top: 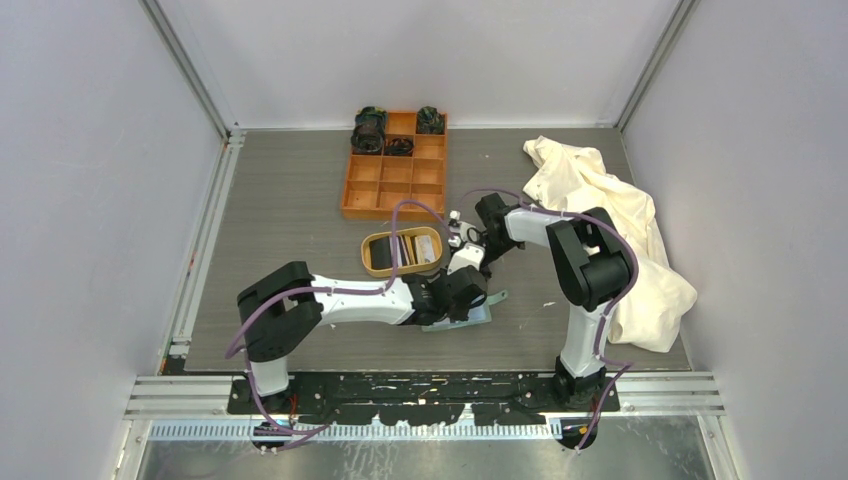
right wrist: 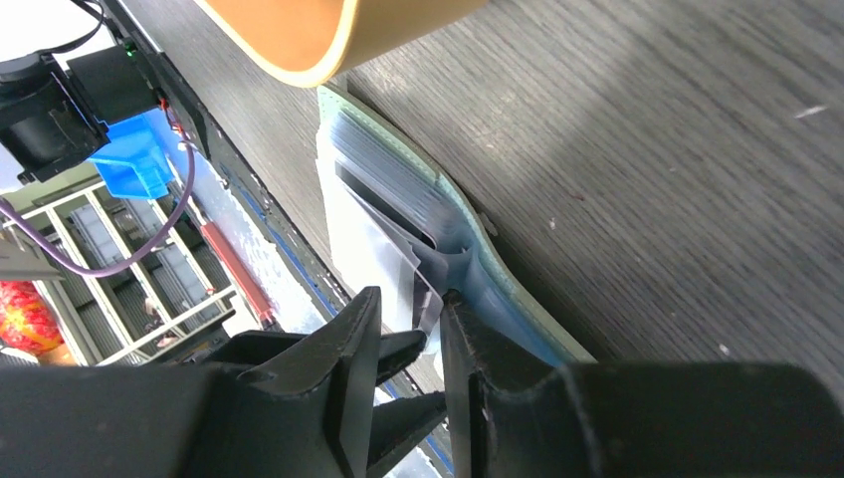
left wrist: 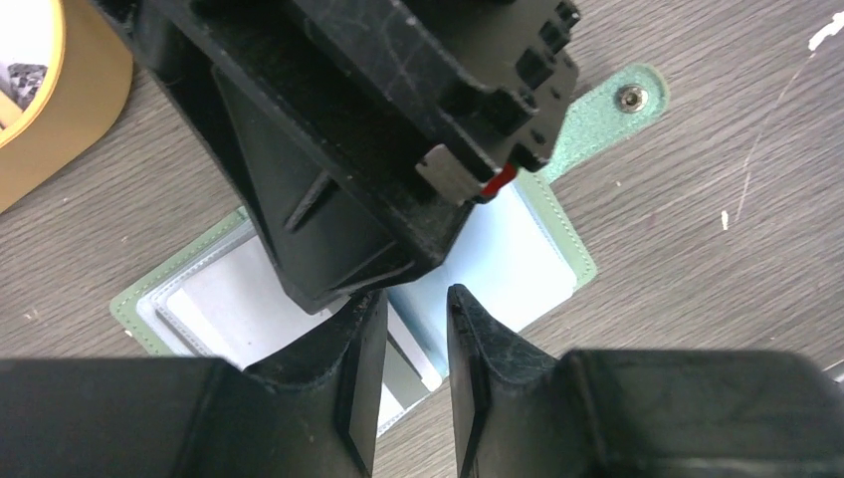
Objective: Put the credit cards into the card holder
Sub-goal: Insert the credit card into the card holder.
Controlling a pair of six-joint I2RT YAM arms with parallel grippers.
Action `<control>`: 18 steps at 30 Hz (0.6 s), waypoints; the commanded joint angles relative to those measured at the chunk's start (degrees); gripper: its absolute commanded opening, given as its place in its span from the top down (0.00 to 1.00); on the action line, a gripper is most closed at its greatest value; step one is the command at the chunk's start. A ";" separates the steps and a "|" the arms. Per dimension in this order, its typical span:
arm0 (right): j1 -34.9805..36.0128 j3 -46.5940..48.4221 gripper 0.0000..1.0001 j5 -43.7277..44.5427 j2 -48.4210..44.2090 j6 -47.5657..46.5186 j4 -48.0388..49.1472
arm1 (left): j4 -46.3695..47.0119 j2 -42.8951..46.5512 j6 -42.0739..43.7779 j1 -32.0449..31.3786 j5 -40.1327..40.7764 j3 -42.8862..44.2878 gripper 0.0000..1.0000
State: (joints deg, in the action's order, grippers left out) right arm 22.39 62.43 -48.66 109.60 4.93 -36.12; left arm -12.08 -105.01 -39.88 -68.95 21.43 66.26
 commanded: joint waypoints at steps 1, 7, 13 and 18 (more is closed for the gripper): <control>0.36 2.25 0.64 -0.14 -0.43 -1.81 -2.04 | -1.18 0.67 0.43 -0.10 3.29 0.39 0.69; 0.36 2.89 0.61 0.21 -0.98 -3.08 -3.27 | -1.18 0.85 0.44 0.32 2.38 -0.31 0.69; 0.32 3.47 0.60 1.17 -2.91 -4.64 -4.36 | 0.94 2.62 1.38 0.52 1.60 -2.22 0.71; 0.35 3.51 0.60 1.29 -3.42 -4.71 -4.68 | 0.11 3.72 1.03 0.70 3.45 -3.14 0.81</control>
State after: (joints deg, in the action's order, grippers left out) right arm 22.39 64.12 -47.40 109.36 1.41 -39.55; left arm -12.32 -104.44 -39.55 -68.69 22.28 64.07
